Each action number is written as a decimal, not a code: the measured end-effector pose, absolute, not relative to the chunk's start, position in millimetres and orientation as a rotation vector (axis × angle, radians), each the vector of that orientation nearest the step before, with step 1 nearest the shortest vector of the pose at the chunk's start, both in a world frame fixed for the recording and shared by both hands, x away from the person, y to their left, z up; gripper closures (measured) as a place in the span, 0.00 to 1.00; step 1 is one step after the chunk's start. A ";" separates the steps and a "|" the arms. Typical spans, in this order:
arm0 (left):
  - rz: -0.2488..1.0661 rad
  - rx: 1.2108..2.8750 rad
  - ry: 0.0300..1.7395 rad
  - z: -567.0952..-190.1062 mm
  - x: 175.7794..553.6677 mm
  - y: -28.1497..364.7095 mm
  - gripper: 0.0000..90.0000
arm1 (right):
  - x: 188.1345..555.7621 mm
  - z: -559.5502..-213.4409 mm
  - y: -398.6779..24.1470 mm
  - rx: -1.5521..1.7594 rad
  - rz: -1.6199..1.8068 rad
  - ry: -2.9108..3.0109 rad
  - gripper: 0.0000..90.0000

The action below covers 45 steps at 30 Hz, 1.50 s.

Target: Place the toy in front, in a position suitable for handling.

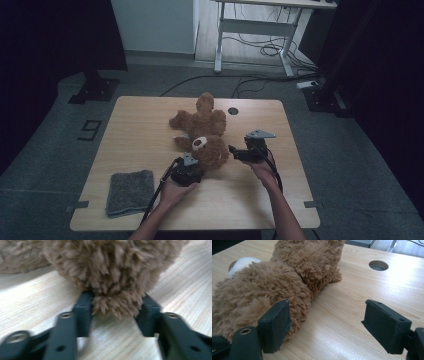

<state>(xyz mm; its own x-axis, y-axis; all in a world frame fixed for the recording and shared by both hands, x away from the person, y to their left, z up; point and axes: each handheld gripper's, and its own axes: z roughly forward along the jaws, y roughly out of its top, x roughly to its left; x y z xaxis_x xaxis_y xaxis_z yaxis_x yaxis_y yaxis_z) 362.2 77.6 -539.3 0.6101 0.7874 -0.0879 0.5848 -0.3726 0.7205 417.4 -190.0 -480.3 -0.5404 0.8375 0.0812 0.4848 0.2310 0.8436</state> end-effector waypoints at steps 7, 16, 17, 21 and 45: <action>0.356 2.099 1.044 -536.9 358.6 82.4 0.91 | 425.8 -479.5 -185.7 1.223 1.261 2.117 0.24; 0.326 2.070 1.025 -540.3 348.4 95.3 0.91 | 441.8 -479.5 -173.3 1.226 1.318 2.133 0.24; 0.323 2.070 1.024 -540.5 348.1 95.6 0.91 | 444.8 -478.5 -170.9 1.221 1.324 2.134 0.24; 0.319 2.065 1.024 -540.8 347.8 95.8 0.91 | 455.9 -478.3 -162.6 1.211 1.325 2.142 0.24; 0.311 2.061 1.023 -542.1 348.2 96.1 0.92 | 484.2 -482.9 -146.5 1.212 1.344 2.139 0.23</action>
<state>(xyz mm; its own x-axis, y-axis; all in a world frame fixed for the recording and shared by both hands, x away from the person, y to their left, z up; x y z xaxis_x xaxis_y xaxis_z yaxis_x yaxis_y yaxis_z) 348.2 96.1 -542.1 0.6430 0.7560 -0.1222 0.5605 -0.3558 0.7478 484.2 -146.5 -482.9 -0.5792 0.8015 0.1489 0.4821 0.1895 0.8553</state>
